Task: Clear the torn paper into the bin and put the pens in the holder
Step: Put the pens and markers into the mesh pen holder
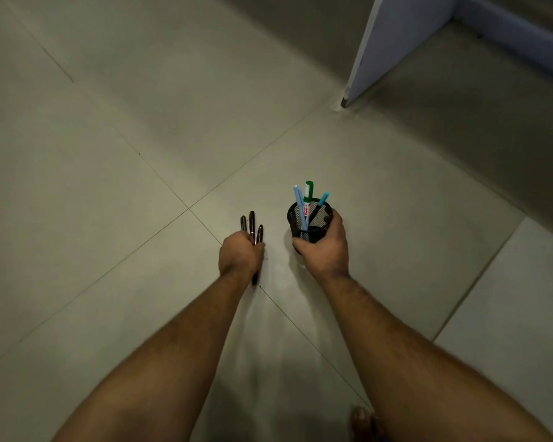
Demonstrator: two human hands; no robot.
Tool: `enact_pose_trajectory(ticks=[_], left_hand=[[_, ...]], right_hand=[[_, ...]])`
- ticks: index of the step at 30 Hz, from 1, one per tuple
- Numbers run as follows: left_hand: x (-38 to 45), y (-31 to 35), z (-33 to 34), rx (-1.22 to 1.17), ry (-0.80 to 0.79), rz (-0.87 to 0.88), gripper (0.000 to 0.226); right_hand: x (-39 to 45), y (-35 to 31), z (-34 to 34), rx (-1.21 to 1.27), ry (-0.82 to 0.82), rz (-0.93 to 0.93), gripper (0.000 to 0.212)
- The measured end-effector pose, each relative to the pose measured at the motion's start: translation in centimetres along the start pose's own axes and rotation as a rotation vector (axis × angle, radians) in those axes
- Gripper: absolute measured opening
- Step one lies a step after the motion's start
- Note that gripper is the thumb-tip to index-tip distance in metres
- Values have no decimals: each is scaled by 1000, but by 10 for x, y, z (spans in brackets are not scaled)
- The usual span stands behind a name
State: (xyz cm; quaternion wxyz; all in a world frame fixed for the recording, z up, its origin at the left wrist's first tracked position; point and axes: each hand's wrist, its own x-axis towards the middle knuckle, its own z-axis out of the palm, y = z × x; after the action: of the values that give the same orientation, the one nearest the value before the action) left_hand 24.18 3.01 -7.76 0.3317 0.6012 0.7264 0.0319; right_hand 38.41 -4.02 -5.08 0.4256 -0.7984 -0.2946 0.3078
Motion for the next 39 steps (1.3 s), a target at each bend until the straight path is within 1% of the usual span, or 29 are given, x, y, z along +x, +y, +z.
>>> enact_pose_trajectory(ticks=[2, 5, 8, 10, 12, 15, 18, 21, 25, 26, 28, 30, 32, 33, 34, 37, 39], left_hand=[[-1, 5, 4, 73, -9, 39, 32], [0, 12, 9, 106, -23, 26, 38], [1, 16, 12, 139, -16, 37, 32], [1, 16, 12, 110, -10, 33, 29], [1, 14, 7, -21, 10, -7, 27], [6, 15, -8, -404, 49, -67, 20], [4, 31, -28, -635, 84, -15, 17], [1, 49, -49, -736, 113, 95, 9], [-1, 65, -67, -780, 187, 188, 7], [-2, 69, -69, -810, 169, 178, 6], [-5, 72, -69, -823, 58, 148, 7], [-8, 73, -63, -676, -58, 170, 8], [-11, 71, -57, -484, -113, 238, 11], [-11, 69, -54, -462, -119, 253, 15], [-10, 66, -51, -491, -123, 256, 19], [-5, 50, -46, -663, -65, 202, 21], [0, 36, -39, -629, -2, 177, 21]], right_hand=[[-1, 2, 6, -8, -11, -3, 84], [-1, 5, 10, -12, -24, -6, 85], [-1, 8, 12, -6, -32, -8, 85], [-1, 10, 13, -9, -17, 2, 86], [-3, 11, 13, -13, 10, 3, 86], [-5, 8, 11, -32, 26, 8, 87], [-5, 5, 9, -39, 29, 25, 90], [-4, 0, 9, -40, 34, 28, 92], [2, -5, 9, -67, 70, 46, 92], [3, -5, 9, -77, 78, 45, 92], [4, -7, 11, -86, 79, 32, 91], [4, -9, 12, -74, 70, 9, 89], [3, -12, 14, -40, 65, -6, 89], [4, -13, 15, -19, 63, -11, 89], [4, -14, 15, -2, 60, -15, 89], [5, -14, 14, 14, 46, -28, 88], [7, -13, 11, 26, 33, -36, 88]])
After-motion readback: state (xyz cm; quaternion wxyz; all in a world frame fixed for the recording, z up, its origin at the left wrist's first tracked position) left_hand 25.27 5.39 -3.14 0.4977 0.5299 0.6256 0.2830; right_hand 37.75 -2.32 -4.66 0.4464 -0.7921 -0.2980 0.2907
